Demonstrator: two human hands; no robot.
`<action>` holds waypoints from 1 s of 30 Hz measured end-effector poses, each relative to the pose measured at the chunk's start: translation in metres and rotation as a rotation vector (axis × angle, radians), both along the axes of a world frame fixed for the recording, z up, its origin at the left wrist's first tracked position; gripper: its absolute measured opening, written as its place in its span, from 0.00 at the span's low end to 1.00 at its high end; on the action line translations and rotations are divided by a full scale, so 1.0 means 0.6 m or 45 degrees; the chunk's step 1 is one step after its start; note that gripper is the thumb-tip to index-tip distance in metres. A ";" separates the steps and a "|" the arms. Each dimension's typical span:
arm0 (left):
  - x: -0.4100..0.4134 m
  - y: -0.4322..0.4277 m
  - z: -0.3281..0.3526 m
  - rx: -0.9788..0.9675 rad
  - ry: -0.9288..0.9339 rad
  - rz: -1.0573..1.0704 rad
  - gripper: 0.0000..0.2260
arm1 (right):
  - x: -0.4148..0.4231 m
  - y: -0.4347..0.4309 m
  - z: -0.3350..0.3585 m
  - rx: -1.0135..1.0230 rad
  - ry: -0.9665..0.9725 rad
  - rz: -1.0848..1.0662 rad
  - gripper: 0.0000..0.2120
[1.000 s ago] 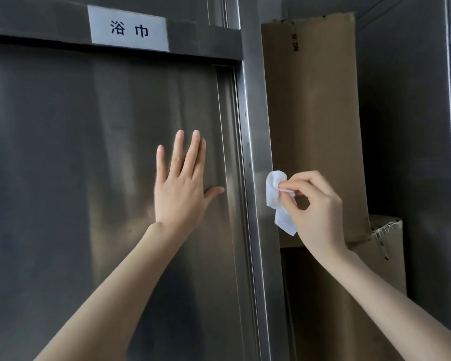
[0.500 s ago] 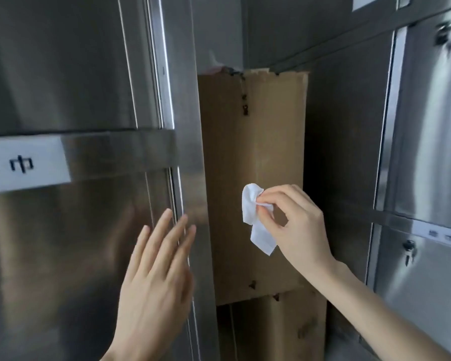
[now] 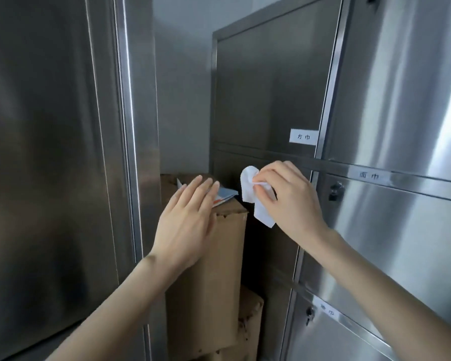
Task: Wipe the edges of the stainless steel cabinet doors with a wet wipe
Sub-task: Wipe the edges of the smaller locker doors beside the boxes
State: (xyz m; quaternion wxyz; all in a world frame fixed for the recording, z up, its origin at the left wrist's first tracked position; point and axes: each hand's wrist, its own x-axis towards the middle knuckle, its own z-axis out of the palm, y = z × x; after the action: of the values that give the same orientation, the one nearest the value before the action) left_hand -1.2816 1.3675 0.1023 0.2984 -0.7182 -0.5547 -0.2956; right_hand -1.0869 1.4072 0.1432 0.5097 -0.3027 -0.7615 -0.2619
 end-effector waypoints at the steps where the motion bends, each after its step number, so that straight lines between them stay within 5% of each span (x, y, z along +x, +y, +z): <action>1: 0.007 0.000 0.038 -0.011 -0.007 -0.018 0.25 | 0.009 -0.007 0.034 -0.004 -0.021 -0.038 0.04; 8: 0.061 -0.002 0.201 -0.028 0.043 -0.198 0.24 | 0.077 -0.061 0.174 -0.088 -0.140 -0.264 0.04; 30: 0.284 0.224 0.243 0.022 -0.021 -0.449 0.23 | 0.351 0.051 0.229 -0.140 -0.142 -0.572 0.04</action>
State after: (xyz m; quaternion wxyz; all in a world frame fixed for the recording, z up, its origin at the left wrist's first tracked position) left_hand -1.1110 1.5016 0.2481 0.2436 -0.7994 -0.4198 -0.3540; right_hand -0.8761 1.4381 0.2808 0.3786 -0.4768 -0.7151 -0.3433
